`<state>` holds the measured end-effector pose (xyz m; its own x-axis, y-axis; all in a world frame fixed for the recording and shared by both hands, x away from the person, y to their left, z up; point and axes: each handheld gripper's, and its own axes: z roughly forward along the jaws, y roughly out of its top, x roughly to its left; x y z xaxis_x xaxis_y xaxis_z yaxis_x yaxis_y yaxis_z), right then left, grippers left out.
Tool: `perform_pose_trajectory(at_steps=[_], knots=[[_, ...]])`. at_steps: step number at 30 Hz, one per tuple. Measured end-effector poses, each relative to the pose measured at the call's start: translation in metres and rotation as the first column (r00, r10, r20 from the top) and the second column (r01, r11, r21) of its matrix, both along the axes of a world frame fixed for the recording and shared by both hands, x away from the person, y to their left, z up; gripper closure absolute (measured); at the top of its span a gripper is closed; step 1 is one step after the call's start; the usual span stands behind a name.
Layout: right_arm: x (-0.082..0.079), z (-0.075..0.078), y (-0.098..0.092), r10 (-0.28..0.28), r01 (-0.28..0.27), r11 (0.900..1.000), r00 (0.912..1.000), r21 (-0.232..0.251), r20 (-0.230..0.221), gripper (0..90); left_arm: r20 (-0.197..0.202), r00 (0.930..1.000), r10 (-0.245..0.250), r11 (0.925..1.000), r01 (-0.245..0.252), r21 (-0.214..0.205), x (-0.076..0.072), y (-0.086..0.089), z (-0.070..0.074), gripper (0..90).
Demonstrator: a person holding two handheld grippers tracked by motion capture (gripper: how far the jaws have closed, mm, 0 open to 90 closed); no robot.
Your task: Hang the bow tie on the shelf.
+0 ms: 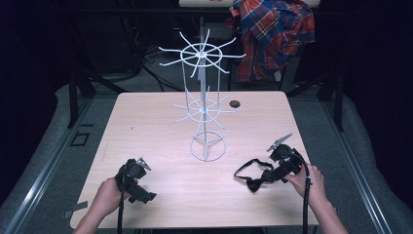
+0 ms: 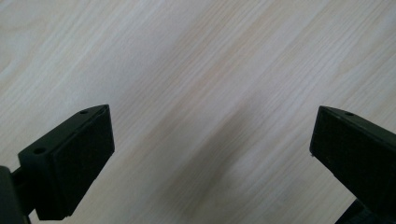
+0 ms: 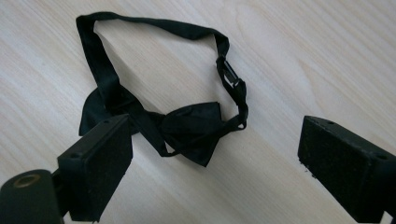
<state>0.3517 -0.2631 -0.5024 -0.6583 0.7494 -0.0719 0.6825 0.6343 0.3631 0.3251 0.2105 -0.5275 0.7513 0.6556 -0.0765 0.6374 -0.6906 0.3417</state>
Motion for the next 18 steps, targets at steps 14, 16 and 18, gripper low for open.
perform_pose_trajectory(at_steps=[14,16,18], knots=[[-0.006,-0.001,-0.009,-0.05,0.05,0.9985,0.9988,0.025,-0.004,7.9,0.001,0.9998,-0.018,0.9998,0.018,-0.001,0.002,-0.006,0.001,0.0],[-0.004,-0.001,-0.008,-0.048,0.049,0.998,0.9988,0.04,-0.013,5.6,0.001,0.9998,-0.018,0.9998,0.018,-0.001,0.001,-0.005,0.001,0.0],[-0.003,0.0,-0.008,-0.053,0.053,0.9974,0.9986,0.049,-0.008,5.5,-0.002,0.9999,-0.012,0.9999,0.012,-0.003,0.0,-0.005,0.001,0.0]])
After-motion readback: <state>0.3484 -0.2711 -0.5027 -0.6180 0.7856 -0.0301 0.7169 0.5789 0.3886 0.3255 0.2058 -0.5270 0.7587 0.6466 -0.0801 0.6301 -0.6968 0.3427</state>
